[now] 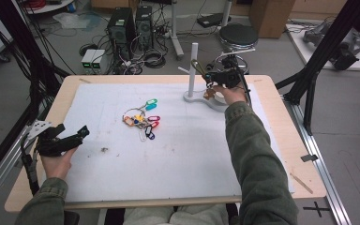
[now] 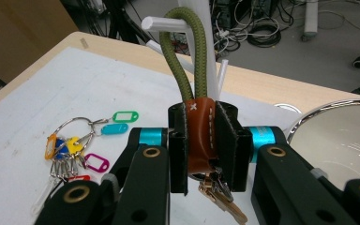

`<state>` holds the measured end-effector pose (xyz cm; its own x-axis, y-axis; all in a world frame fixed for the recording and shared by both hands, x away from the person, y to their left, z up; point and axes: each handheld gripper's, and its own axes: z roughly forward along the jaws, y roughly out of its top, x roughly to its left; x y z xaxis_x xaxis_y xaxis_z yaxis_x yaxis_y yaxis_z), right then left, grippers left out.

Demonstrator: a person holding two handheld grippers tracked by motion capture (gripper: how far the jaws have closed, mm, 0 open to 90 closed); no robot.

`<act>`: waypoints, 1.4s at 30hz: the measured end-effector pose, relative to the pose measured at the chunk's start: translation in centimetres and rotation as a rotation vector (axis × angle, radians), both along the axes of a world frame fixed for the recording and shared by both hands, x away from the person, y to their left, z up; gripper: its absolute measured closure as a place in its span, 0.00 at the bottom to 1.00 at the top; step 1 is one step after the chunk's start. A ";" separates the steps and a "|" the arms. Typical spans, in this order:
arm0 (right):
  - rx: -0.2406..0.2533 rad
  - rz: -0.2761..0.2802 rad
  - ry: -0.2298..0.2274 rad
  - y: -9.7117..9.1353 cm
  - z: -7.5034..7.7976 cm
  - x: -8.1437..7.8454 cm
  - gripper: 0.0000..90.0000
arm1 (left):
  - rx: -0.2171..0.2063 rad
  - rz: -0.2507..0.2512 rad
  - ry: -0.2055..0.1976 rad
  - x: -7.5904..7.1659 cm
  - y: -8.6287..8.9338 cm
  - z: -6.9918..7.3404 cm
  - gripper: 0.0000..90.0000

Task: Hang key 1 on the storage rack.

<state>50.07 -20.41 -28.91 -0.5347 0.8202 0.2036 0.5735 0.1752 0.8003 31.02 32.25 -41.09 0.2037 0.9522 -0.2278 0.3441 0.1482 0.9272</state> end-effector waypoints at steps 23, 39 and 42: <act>-0.054 -0.014 0.117 1.1 -1.1 0.3 0.34 | -0.003 0.000 -0.002 0.0 0.0 0.0 0.02; -0.061 -0.037 0.054 0.6 -0.9 -1.9 0.09 | -0.005 -0.003 0.003 0.0 0.2 0.0 0.02; -0.074 -0.046 0.054 -0.1 -1.3 -2.5 0.03 | -0.007 -0.003 0.003 0.0 0.2 0.0 0.02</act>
